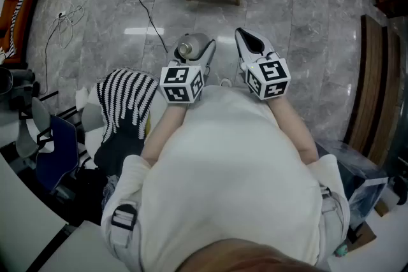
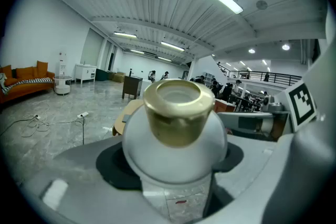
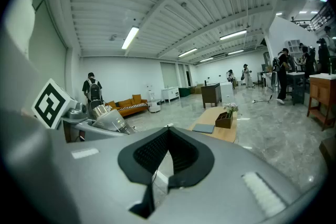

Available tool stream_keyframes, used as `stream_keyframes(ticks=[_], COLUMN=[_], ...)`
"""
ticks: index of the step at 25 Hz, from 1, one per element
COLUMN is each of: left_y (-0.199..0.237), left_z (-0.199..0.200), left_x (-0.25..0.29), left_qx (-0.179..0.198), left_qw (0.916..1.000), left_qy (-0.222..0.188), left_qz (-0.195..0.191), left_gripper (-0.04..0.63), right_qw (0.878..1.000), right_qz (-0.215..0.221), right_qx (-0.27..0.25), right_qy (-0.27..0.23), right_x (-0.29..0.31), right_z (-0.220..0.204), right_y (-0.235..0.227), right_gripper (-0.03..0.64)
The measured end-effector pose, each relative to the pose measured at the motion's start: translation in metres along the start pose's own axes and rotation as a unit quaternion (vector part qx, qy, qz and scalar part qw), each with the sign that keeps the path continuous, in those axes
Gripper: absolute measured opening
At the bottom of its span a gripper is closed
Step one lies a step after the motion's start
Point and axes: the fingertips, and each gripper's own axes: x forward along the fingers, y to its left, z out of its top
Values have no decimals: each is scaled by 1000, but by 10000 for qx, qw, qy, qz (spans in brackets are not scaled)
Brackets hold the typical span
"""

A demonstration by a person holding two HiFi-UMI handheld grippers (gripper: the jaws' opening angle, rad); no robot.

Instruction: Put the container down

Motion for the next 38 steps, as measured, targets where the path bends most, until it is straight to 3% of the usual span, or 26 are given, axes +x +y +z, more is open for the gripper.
stream_keyframes(ticks=[25,38], left_y=[1,49], left_z=[-9,32], left_x=[1,80], left_qx=[-156,-194], left_qw=[9997,9995], left_qy=[174,256], left_qz=[-1,-78], left_gripper=[348,348], right_qw=[9998,9995], right_qz=[82,27], right_qx=[83,161], right_qy=[165,288], right_x=[3,82], right_z=[-10,11], right_y=[5,-39], right_gripper=[0,2])
